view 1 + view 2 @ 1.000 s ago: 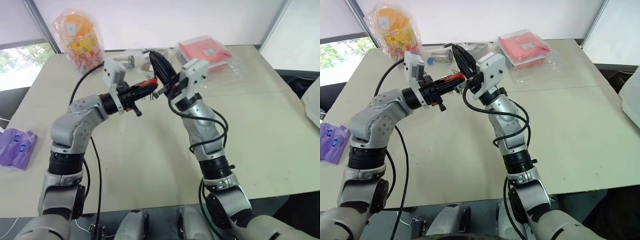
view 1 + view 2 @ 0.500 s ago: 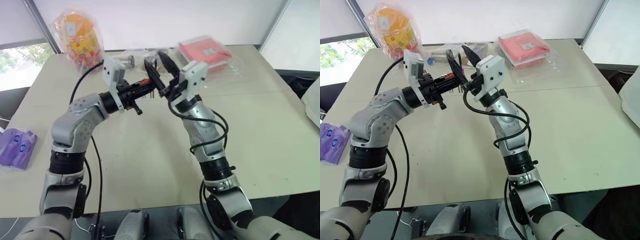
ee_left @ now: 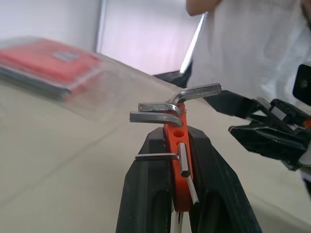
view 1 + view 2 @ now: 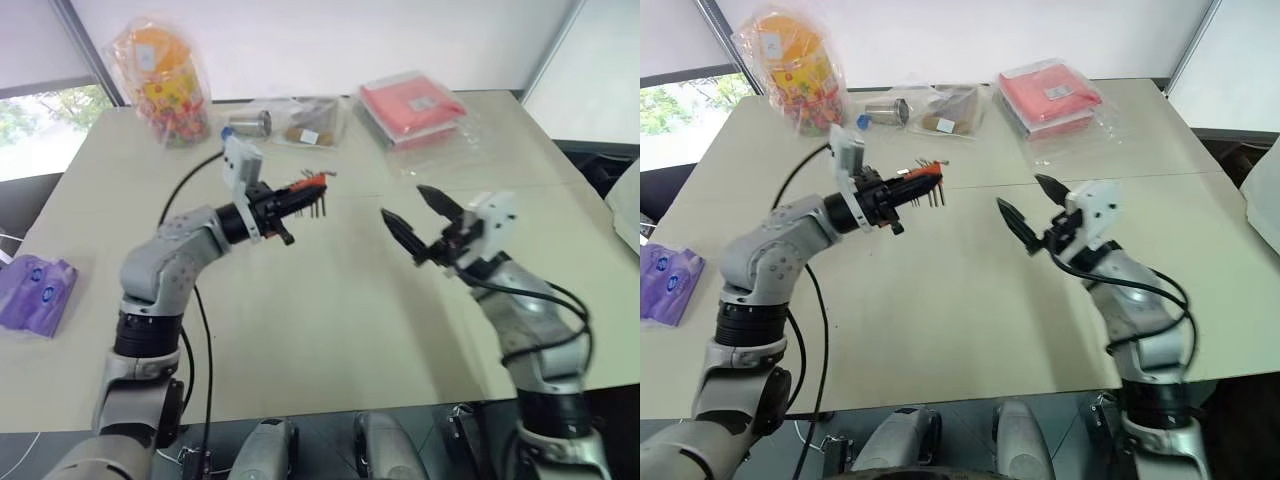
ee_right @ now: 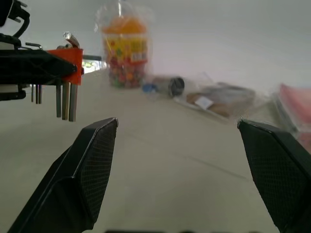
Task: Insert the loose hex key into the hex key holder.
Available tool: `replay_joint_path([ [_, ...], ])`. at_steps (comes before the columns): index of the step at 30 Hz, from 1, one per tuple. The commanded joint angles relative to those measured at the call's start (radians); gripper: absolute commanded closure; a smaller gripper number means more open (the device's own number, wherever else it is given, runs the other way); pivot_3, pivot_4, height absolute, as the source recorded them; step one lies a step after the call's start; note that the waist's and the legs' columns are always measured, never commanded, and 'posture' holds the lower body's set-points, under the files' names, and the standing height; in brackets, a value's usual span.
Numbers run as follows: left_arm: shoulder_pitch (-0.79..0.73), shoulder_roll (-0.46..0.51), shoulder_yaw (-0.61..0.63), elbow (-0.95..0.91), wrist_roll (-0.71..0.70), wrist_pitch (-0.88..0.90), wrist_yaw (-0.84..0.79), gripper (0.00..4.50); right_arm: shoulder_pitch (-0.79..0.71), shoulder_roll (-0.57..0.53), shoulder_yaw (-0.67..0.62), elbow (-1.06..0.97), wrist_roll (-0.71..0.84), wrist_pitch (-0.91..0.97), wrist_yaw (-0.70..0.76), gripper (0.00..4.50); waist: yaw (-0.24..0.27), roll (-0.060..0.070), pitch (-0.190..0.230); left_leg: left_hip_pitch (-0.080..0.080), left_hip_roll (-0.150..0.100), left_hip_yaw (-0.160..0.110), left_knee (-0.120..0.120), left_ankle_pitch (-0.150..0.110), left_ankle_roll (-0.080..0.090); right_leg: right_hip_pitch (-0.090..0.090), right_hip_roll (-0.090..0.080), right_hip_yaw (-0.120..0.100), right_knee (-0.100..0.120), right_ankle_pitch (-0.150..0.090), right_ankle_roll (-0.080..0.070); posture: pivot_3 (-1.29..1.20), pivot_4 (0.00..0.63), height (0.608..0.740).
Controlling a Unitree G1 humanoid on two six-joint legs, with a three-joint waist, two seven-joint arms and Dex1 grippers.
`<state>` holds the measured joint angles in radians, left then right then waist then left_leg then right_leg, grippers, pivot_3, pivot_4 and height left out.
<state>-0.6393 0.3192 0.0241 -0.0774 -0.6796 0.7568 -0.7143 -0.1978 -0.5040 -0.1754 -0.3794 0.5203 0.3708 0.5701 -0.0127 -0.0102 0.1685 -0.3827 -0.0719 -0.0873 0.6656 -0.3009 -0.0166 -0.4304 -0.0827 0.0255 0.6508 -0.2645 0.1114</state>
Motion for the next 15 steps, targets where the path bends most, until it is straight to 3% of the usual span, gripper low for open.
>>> replay_joint_path([
  [1,0.012,-0.073,-0.052,0.068,-0.027,0.097,0.026,4.5,0.022,-0.074,-0.067,-0.052,0.024,0.021,0.041,0.4,0.001,0.0,0.0,0.001,0.0,0.0,0.0,0.0,0.0,0.002,0.0,0.0,-0.001,0.0,0.0,0.0,0.15,0.74],
  [6,0.001,-0.176,-0.065,0.19,-0.005,0.169,0.097,4.5,0.006,-0.086,-0.072,-0.053,0.005,0.014,0.017,0.4,0.001,-0.001,0.0,0.002,0.0,0.0,0.0,0.0,0.001,0.003,0.0,0.0,-0.001,0.0,0.0,0.0,0.15,0.74],
  [13,-0.04,-0.275,0.046,0.401,-0.019,0.27,0.233,4.5,0.025,-0.057,-0.048,-0.106,-0.017,0.012,-0.033,0.4,0.004,-0.001,0.0,0.002,0.0,0.0,0.0,0.001,-0.001,0.002,0.0,0.0,-0.001,0.0,0.0,0.0,0.15,0.74],
  [15,-0.039,-0.279,0.06,0.433,-0.011,0.278,0.249,3.55,0.027,-0.053,-0.038,-0.117,-0.019,0.014,-0.041,0.32,0.004,-0.001,0.0,0.002,0.0,0.0,0.0,0.002,-0.004,0.002,0.0,0.0,-0.001,0.0,0.0,0.0,0.15,0.74],
])
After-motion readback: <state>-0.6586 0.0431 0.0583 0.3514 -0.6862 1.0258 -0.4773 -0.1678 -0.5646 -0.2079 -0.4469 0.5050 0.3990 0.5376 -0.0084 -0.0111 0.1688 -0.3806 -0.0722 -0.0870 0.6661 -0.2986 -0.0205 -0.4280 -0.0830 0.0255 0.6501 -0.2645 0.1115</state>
